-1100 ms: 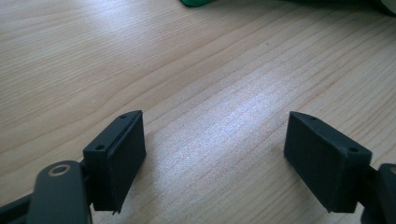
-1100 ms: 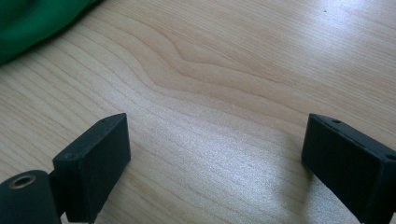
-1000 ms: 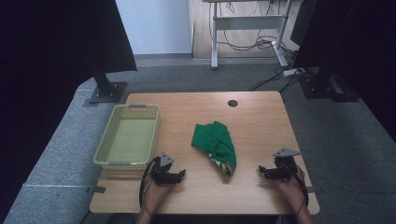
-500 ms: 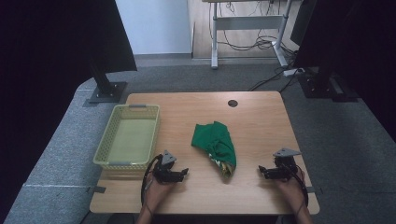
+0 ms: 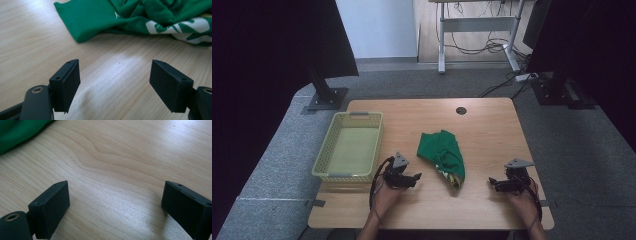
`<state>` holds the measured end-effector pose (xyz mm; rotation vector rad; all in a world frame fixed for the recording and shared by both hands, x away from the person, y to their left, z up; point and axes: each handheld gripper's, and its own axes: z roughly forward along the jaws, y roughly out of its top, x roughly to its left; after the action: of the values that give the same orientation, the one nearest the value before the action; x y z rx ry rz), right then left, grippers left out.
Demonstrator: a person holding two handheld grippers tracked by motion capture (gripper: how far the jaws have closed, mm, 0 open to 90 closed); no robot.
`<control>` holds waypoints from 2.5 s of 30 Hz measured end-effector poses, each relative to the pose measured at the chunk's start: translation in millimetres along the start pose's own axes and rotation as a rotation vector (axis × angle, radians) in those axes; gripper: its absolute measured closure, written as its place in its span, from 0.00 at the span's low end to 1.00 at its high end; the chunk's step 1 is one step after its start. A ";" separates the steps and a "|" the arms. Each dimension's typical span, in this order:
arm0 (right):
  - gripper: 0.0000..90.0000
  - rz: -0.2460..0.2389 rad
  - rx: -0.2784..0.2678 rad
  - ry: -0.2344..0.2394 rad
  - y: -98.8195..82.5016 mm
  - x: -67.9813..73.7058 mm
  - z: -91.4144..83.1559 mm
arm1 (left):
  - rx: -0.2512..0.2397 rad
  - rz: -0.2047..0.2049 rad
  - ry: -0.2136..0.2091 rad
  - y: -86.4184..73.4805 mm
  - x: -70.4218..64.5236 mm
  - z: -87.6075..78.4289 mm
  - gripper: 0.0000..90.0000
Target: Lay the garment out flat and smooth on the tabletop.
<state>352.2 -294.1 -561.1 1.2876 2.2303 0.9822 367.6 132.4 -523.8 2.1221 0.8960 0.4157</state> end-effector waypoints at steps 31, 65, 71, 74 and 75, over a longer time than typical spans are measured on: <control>0.09 0.000 0.000 0.001 0.0 0.0 0.0 | -0.009 0.066 -0.106 58.3 -12.6 27.7 0.38; 0.09 -0.003 0.000 0.003 0.0 0.0 0.0 | 0.061 0.127 -0.156 100.0 -35.9 69.7 0.88; 0.09 -0.003 0.001 0.003 0.0 0.0 -0.1 | 0.012 0.114 -0.151 102.3 -29.4 50.8 0.95; 0.09 -0.003 0.001 0.003 0.0 0.1 -0.1 | 0.000 0.103 -0.144 101.3 -25.0 43.0 0.95; 0.09 -0.003 0.001 0.003 0.0 0.1 -0.1 | 0.000 0.103 -0.144 101.3 -25.0 43.0 0.95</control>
<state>352.1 -294.1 -561.0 1.2834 2.2345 0.9835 420.4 46.2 -473.8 2.1739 0.7064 0.3105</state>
